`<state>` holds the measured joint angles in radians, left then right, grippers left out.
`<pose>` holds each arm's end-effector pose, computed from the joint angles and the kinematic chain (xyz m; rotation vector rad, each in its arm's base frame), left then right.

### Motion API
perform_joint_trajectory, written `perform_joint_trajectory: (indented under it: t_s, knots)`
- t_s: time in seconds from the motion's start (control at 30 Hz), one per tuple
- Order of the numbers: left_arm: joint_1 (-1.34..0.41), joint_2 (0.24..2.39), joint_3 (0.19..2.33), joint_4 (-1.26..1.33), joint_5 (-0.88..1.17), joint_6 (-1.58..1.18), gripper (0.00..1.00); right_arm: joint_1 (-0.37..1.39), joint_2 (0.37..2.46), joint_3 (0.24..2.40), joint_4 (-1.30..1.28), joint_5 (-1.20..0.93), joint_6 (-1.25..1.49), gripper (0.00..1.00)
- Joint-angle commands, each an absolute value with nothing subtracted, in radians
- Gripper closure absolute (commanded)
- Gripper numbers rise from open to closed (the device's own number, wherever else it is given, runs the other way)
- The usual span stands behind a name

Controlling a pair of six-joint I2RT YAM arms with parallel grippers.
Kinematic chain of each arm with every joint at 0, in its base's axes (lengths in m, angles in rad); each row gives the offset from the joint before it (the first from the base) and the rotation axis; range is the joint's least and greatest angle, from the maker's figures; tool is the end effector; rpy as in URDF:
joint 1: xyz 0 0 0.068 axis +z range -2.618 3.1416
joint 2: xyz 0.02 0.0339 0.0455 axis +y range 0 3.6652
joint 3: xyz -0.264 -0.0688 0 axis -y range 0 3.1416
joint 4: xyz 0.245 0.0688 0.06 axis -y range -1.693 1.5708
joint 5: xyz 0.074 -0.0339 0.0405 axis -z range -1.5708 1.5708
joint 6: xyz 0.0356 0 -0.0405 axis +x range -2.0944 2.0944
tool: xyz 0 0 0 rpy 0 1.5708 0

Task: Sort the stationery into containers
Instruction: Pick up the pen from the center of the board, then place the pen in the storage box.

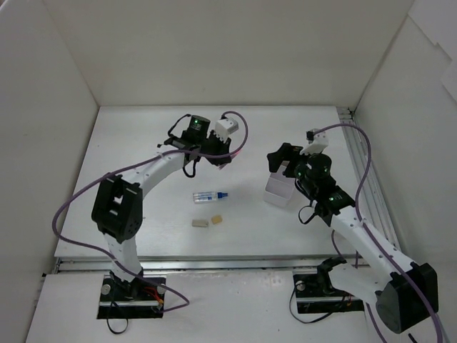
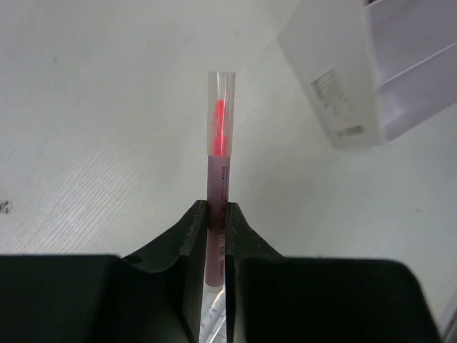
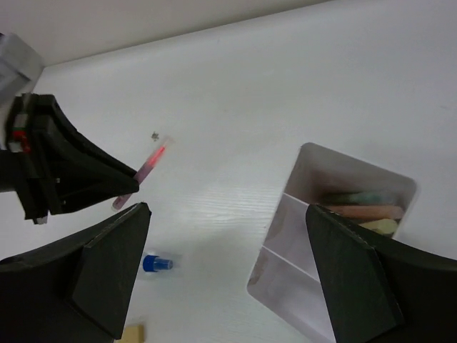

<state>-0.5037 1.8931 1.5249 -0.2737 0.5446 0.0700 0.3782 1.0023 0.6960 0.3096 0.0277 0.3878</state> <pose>0.3742 -0.2273 0.2692 0.9217 2.0320 -0.8408 0.2226 0.0874 0.3197 0.0299 1.5968 0.5782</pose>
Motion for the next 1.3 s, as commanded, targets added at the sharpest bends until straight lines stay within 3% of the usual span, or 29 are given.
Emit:
perform_joint_trajectory:
  t_s: [0.0, 0.47, 0.67, 0.77, 0.8, 0.83, 1.07, 1.1, 1.17, 1.23, 1.27]
  knots:
    - [-0.506, 1.75, 1.462, -0.082, 0.717, -0.023, 1.0, 0.377, 1.051, 0.733, 0.455, -0.118, 0.507, 0.11]
    - [-0.577, 1.658, 1.341, 0.069, 0.739, -0.132, 0.99, 0.443, 1.262, 0.781, 0.653, -0.206, 0.696, 0.13]
    - [-0.595, 1.618, 1.298, 0.11, 0.747, -0.155, 0.99, 0.453, 1.281, 0.772, 0.655, -0.169, 0.733, 0.26]
    - [-0.595, 1.595, 1.276, 0.127, 0.735, -0.158, 0.99, 0.46, 1.276, 0.759, 0.66, -0.147, 0.744, 0.4]
    - [-0.595, 1.588, 1.27, 0.13, 0.732, -0.158, 0.99, 0.462, 1.273, 0.761, 0.663, -0.144, 0.744, 0.58]
    - [-0.595, 1.586, 1.264, 0.135, 0.732, -0.158, 0.99, 0.471, 1.273, 0.762, 0.663, -0.137, 0.744, 0.68]
    - [-0.604, 1.58, 1.258, 0.146, 0.729, -0.163, 0.97, 0.476, 1.278, 0.788, 0.661, -0.179, 0.716, 1.0]
    - [-0.614, 1.578, 1.259, 0.146, 0.727, -0.166, 0.95, 0.474, 1.275, 0.787, 0.661, -0.179, 0.715, 1.0]
    - [-0.614, 1.569, 1.253, 0.15, 0.724, -0.167, 0.73, 0.477, 1.259, 0.785, 0.66, -0.17, 0.698, 1.0]
    - [-0.614, 1.562, 1.244, 0.153, 0.716, -0.164, 0.35, 0.479, 1.238, 0.784, 0.644, -0.141, 0.671, 1.0]
    - [-0.614, 1.549, 1.241, 0.152, 0.713, -0.164, 0.25, 0.477, 1.218, 0.785, 0.635, -0.127, 0.657, 1.0]
